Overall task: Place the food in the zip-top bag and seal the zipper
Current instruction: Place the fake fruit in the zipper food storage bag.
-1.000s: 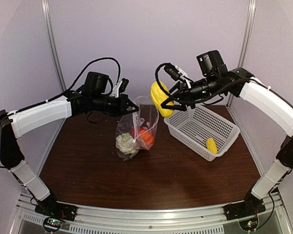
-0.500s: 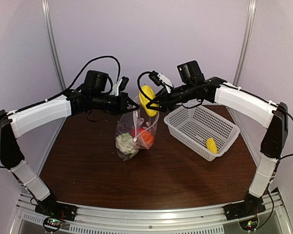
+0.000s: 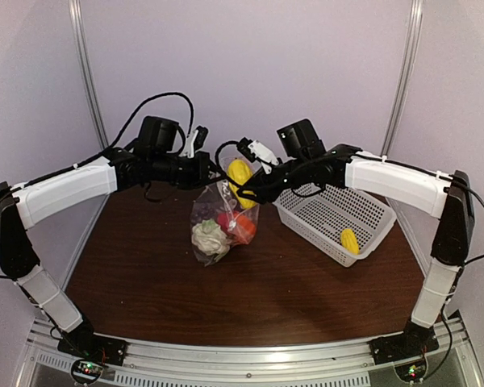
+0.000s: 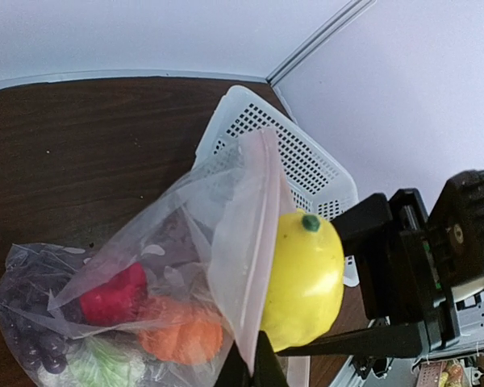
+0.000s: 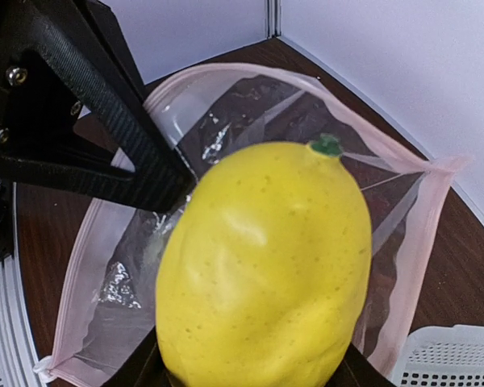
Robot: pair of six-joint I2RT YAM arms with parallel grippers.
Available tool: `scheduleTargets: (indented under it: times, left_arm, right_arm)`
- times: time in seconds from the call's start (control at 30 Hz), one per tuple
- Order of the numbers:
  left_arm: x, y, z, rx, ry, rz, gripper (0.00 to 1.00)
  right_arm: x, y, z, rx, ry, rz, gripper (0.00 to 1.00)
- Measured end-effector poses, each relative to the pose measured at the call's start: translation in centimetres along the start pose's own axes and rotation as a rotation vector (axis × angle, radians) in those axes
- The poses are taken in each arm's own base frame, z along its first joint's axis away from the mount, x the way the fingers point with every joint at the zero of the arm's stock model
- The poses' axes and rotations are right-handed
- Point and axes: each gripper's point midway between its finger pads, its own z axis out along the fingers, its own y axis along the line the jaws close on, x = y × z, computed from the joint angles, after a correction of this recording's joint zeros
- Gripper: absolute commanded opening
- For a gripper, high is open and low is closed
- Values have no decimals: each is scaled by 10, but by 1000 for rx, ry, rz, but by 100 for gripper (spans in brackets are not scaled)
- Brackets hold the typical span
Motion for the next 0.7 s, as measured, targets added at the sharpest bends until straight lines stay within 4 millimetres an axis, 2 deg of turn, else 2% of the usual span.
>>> scheduleTargets:
  times: [0.1,0.37,0.43,0.57,0.7]
  left_arm:
    - [-3,0,0,-4,-15,-18,0]
    - [-12,-6,-3,15,-50,-54,0]
    - [-15,-7,-4,21,-62,-59,0]
    - [-17,-10,-6,28,-70,-67,0]
    - [-15,-9,-7,28,-71,-71,0]
  right_arm:
    - [3,1,3,48,14,32,42]
    - [12,-11,10,119,50,177,44]
    - [13,-11,15,120,59,201,49]
    - [9,-13,23,123,61,237,71]
    - [-5,-9,16,109,36,235,80]
